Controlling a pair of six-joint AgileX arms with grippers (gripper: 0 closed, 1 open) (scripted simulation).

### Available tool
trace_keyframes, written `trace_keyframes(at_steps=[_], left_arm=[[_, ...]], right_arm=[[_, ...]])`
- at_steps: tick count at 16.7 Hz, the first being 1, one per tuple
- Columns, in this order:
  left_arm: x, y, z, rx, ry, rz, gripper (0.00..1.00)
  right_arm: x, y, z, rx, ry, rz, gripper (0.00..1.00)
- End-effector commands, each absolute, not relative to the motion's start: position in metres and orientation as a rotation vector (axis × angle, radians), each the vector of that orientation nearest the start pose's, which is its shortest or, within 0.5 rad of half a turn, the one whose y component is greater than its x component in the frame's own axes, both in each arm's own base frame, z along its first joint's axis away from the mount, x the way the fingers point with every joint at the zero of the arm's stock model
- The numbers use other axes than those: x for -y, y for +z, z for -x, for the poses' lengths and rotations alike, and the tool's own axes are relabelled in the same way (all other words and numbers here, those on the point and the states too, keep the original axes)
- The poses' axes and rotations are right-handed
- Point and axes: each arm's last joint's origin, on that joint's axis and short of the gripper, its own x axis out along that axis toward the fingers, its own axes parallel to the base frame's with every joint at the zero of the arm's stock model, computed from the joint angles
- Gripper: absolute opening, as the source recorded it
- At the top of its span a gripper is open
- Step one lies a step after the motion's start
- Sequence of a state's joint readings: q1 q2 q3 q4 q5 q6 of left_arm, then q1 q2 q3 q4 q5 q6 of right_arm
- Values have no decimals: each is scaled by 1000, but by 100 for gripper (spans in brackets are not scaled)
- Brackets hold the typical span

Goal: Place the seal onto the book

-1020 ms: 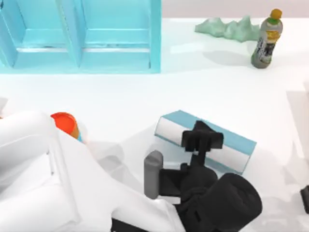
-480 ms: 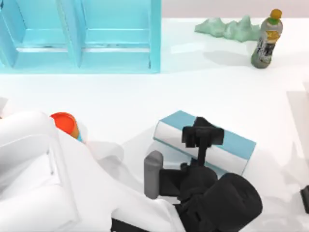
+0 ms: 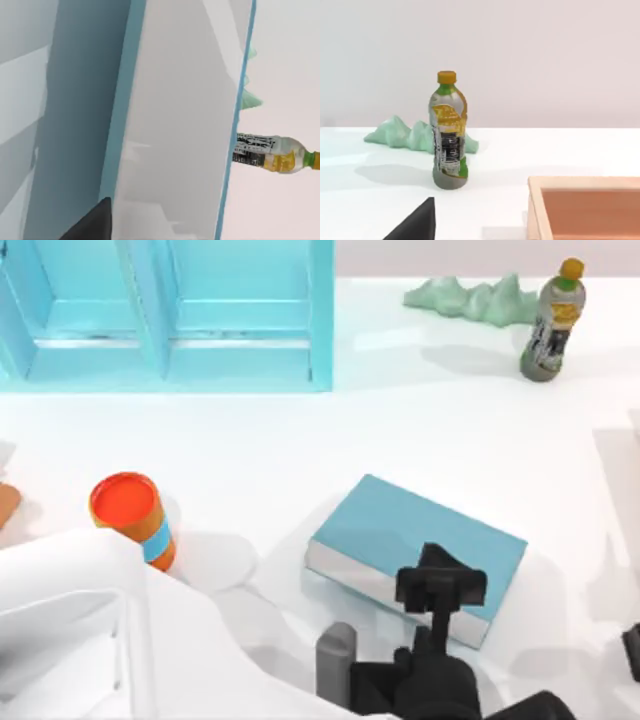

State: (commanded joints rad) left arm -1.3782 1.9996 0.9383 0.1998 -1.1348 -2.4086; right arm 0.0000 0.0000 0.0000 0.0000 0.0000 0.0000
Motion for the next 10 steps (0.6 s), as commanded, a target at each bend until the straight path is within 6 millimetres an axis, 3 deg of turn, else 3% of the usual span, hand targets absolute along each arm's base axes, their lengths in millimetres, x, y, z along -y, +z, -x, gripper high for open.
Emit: trace_keyframes(at_steps=[6, 10], left_arm=[[341, 96, -39, -304, 203, 1531, 100], [333, 106, -11, -287, 165, 1533, 100]], right_arm=[[1, 160, -106, 0, 0, 0, 100], [1, 160, -106, 0, 0, 0, 100]])
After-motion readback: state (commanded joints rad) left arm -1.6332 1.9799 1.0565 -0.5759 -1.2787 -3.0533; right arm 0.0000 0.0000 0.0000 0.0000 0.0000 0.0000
